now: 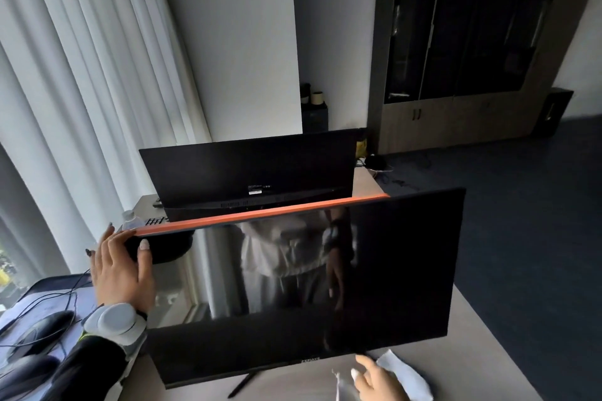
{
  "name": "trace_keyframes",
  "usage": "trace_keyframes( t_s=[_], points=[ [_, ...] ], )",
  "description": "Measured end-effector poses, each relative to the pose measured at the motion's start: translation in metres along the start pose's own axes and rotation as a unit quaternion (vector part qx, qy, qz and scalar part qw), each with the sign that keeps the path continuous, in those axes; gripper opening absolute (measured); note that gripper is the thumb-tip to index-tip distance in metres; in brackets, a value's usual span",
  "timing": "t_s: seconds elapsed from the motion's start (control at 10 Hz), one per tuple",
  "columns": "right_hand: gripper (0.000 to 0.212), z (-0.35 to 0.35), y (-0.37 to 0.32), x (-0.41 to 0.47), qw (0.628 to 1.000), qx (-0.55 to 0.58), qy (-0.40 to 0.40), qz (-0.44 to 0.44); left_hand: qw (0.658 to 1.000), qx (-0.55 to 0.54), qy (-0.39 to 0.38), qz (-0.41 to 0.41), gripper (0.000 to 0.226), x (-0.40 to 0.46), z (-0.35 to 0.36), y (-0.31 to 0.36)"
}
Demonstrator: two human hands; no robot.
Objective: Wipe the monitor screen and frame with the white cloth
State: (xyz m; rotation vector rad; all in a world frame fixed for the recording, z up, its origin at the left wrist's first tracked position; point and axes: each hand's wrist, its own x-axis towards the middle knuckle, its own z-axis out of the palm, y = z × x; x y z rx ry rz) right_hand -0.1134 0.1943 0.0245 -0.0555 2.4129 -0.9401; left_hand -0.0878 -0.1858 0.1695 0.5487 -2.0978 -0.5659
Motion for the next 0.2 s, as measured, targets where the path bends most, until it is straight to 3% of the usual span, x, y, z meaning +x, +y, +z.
trace_keyframes(
  t_s=[0.1, 0.2],
  points=[
    [0.028, -0.026, -0.030, -0.012, 0.995, 0.016, 0.062, -0.080, 0.999, 0.027, -0.007, -0.044, 0.060, 0.007, -0.004, 0.010],
    [0.022, -0.057, -0.065, -0.034, 0.976, 0.096, 0.052, -0.188, 0.999, -0.006, -0.023, -0.045, 0.046, 0.003, -0.008, 0.031]
  ],
)
